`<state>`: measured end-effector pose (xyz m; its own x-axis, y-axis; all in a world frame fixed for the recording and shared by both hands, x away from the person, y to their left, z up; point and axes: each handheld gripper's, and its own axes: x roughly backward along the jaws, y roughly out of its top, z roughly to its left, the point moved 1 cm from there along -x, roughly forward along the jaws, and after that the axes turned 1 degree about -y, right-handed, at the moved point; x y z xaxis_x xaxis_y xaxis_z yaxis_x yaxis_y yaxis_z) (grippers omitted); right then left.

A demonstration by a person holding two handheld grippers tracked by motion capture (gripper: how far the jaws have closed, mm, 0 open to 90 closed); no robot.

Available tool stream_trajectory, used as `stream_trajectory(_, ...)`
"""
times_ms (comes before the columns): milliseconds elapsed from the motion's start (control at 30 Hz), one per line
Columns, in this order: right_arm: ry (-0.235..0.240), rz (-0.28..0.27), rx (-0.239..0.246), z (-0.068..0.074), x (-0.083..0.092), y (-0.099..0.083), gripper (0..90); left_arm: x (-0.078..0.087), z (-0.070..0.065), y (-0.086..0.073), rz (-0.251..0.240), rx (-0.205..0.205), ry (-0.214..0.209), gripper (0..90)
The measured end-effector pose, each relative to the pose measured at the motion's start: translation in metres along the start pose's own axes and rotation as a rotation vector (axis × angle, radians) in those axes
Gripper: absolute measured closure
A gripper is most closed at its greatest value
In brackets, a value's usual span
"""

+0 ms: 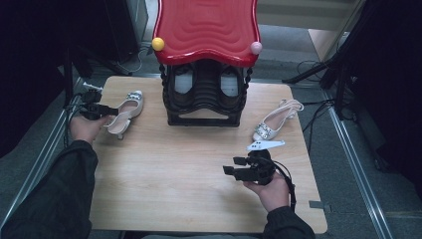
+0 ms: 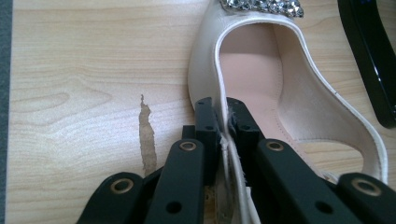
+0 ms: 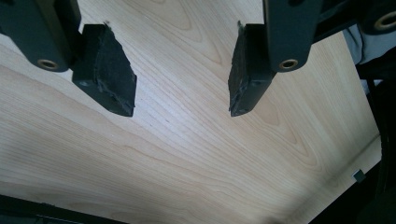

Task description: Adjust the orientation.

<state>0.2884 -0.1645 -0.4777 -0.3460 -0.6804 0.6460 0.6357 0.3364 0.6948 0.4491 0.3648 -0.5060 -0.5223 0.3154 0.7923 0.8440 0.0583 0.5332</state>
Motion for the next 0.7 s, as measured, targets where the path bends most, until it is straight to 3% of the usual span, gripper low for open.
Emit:
stream_trajectory(133,0.007,-0.004,-0.007,-0.001,0.001,0.000,45.2,0.004,0.000,0.000,-0.016,0.030,-0.028,86.0)
stream_trajectory(333,0.011,-0.008,-0.006,-0.001,0.001,0.001,44.6,0.015,-0.003,0.002,-0.025,0.025,-0.049,86.0)
stream_trajectory(467,0.014,-0.008,0.002,-0.001,-0.001,0.004,44.2,0.022,-0.007,-0.001,-0.040,0.053,-0.080,86.1)
stream_trajectory(700,0.030,-0.010,0.003,-0.002,-0.004,0.008,43.5,0.036,-0.023,-0.008,-0.046,0.036,-0.137,85.9)
